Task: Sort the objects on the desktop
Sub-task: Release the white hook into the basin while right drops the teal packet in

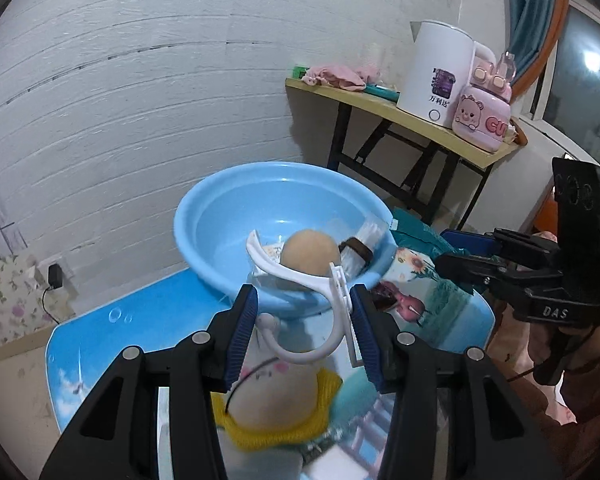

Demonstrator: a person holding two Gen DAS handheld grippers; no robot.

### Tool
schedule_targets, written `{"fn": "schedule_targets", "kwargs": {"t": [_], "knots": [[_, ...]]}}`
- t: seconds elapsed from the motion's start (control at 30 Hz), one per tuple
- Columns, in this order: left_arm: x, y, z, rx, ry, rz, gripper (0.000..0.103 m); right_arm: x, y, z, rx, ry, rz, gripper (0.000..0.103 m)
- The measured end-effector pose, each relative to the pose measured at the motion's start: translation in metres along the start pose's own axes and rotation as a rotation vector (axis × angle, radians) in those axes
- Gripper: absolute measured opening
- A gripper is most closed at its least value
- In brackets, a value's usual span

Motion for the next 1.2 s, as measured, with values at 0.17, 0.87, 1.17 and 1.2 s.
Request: {"fn": "schedule_targets", "kwargs": {"t": [0.17,0.87,1.17,1.2], "knots": [[-0.006,-0.012,0.024,-0.011,-0.001,-0.003,0.047,0.006,-0.006,0.018,-0.006,-0.008,0.002,0.046],[-0.016,-0.053,0.094,-0.008,-0.021,0.014,0.089,0.031,-0.029,0.084,-0.027,0.032,0.01,0.048],[0.001,-0.031,0.085,-0.062,-0.017,0.067,0.096,0.031,-0.018,0.066,-0.041,0.049,0.022,0.064],[0.003,-0.029,0.082,-0.065,-0.014,0.076,0.097,0.032,-0.017,0.063,-0.04,0.052,0.027,0.064]]}}
Point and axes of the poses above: each gripper's, at about its wrist camera, not at the fingertips, and z roughly the way its jaws point, x to its right, y to its underside, the point moved 2 cm from there along z, roughly the way its jaws point, and after that the axes turned 10 degrees about x, right-handed, at the moved point
